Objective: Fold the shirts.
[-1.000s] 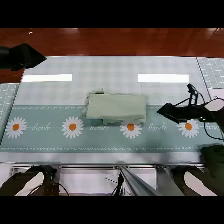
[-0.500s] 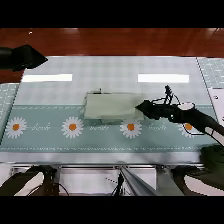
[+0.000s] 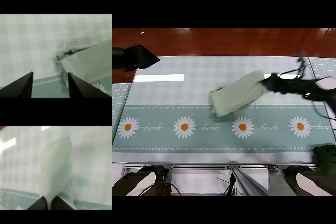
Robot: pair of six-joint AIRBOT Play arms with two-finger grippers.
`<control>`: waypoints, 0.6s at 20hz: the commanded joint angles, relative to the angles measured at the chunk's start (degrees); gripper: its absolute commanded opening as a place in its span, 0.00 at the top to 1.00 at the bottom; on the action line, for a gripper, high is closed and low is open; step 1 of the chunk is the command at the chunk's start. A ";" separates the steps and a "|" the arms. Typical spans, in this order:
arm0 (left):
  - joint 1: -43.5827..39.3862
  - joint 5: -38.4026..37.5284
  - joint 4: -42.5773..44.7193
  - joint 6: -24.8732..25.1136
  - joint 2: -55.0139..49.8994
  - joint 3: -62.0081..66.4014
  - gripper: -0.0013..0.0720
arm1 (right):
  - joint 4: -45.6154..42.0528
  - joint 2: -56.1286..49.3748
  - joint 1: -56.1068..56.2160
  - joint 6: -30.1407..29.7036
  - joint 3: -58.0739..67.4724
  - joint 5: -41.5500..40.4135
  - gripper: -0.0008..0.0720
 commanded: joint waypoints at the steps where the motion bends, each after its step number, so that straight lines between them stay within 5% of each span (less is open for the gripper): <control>1: -0.09 0.02 0.02 0.00 -0.74 -0.02 0.28 | -24.06 9.81 -13.40 17.31 12.02 16.37 0.96; 7: -0.59 0.04 -0.04 0.02 -4.59 -0.02 0.28 | -47.01 22.32 -43.63 16.33 18.32 44.96 0.96; 12: -1.73 1.49 -0.02 0.07 -8.07 -0.02 0.28 | -57.48 25.27 -59.41 16.90 18.32 50.66 0.96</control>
